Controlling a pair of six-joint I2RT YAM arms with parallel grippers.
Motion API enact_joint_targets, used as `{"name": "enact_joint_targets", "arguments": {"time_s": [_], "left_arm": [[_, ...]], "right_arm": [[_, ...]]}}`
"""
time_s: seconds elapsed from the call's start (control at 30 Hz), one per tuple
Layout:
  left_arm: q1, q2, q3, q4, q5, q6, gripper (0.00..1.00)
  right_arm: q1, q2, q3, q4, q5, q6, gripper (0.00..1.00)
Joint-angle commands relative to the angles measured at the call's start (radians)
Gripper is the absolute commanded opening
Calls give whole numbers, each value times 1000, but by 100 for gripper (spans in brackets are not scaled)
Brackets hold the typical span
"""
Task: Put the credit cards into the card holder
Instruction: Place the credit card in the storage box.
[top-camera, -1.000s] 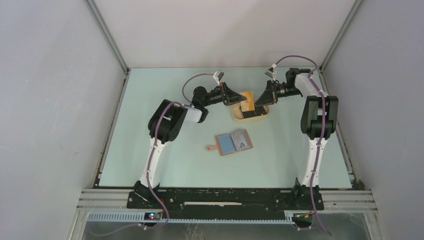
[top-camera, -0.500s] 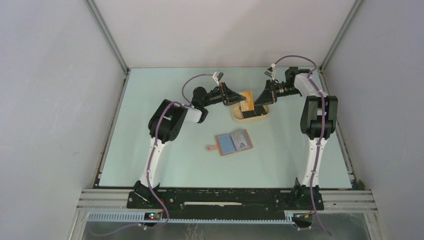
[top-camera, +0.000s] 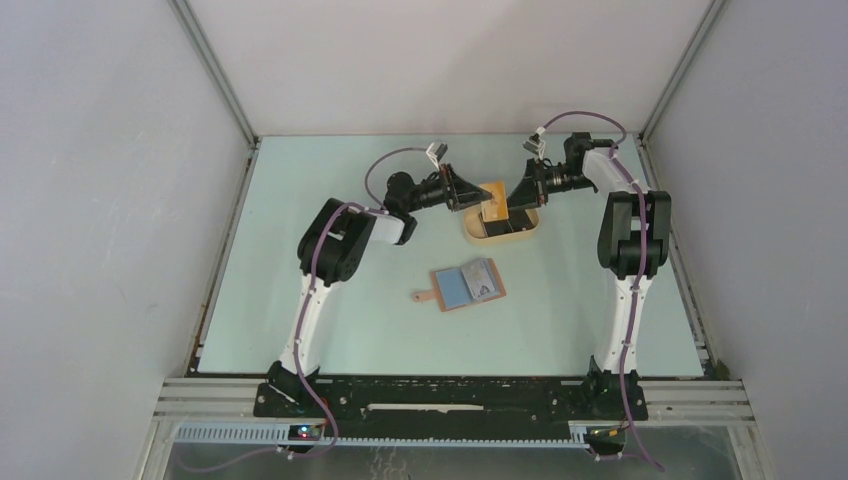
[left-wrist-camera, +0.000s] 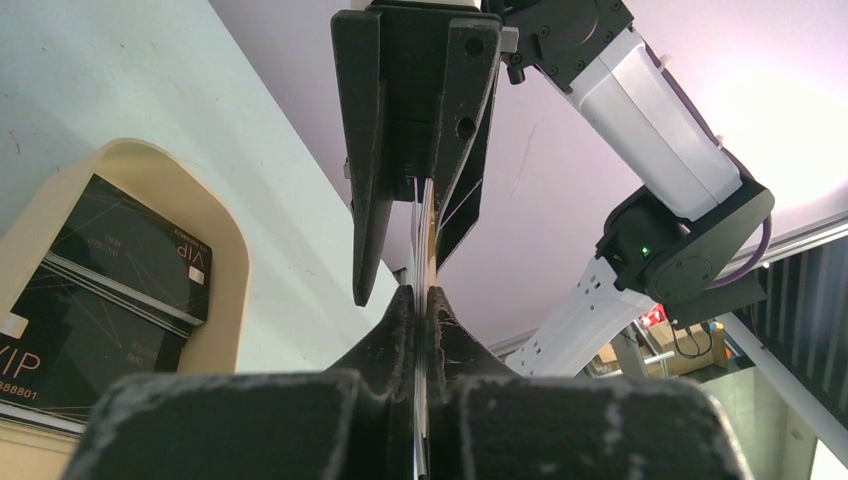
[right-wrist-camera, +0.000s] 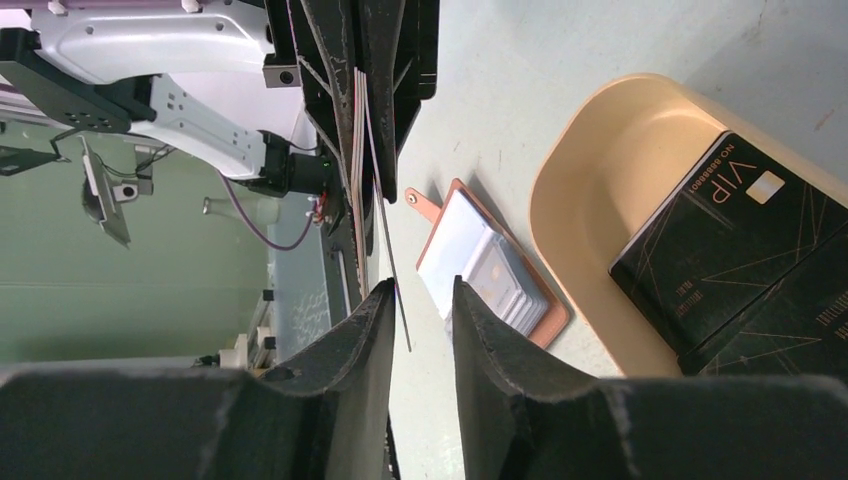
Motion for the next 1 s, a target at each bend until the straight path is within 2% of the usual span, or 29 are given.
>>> {"name": "enact_joint_targets", "arguments": {"time_s": [0.0, 0.1, 0.2, 0.27, 0.37, 0.53, 0.97], "left_arm": [[-7, 7, 60, 13, 1, 13, 0], [-9, 14, 70, 11, -3, 7, 0], [-8, 31, 100, -34, -8, 17, 0], [-8, 43, 124, -101, -14, 49, 1], [-7, 64, 173, -235, -26, 121, 1], [-5, 85, 239, -420, -39, 248, 2], [-4, 116, 273, -622, -87, 372, 16]], "right_arm": [[24, 5, 8, 7, -74, 30, 34], [32, 14, 9, 15, -83, 48, 25], [35, 23, 17, 29, -77, 71, 6], [35, 24, 14, 66, -51, 112, 0], [30, 30, 5, 141, -5, 174, 0], [24, 85, 58, 147, 28, 190, 0], [0, 167, 115, 180, 103, 236, 0]]}}
